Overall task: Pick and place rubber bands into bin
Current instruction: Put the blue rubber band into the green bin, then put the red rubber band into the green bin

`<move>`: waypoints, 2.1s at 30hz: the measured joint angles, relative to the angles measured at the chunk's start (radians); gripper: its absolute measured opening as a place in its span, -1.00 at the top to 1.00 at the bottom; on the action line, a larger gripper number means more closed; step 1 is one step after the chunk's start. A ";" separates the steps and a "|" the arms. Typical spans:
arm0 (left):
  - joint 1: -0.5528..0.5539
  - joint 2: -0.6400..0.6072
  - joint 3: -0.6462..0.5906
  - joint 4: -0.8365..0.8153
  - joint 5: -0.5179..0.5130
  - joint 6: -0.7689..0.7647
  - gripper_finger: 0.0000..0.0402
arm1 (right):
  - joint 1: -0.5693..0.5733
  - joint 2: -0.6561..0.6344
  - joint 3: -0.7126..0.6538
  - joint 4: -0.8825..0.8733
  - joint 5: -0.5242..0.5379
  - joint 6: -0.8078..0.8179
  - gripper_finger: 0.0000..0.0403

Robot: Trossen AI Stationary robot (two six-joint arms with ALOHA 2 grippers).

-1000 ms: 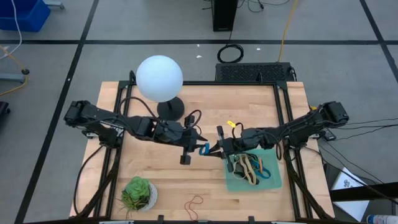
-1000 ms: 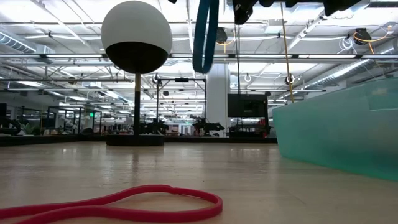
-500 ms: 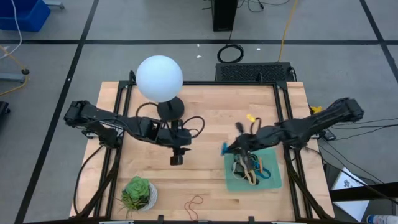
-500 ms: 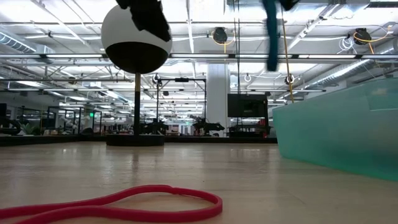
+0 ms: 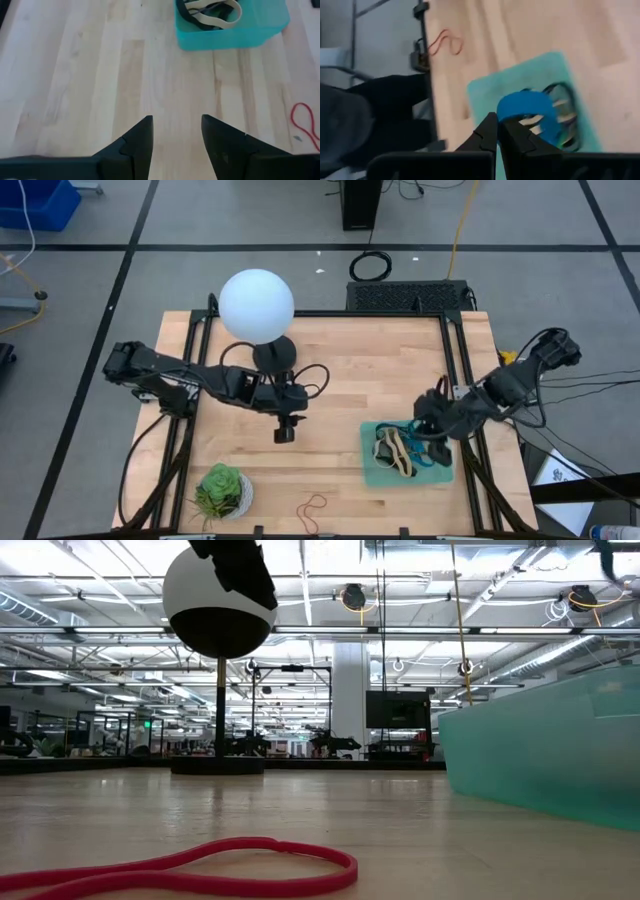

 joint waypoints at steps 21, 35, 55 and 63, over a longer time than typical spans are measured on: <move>0.040 0.000 0.000 0.012 0.000 -0.009 0.13 | 0.156 0.157 -0.268 0.261 0.008 0.171 1.00; 0.040 0.000 0.000 0.012 0.000 -0.036 0.13 | -0.001 0.156 -0.499 0.397 0.059 0.037 0.98; 0.038 0.001 0.000 0.011 0.002 -0.036 0.13 | -0.022 0.156 -0.521 0.440 0.039 -0.067 0.51; 0.037 0.001 0.000 0.011 0.025 -0.035 0.13 | -0.020 0.074 -0.521 0.431 0.030 -0.067 0.14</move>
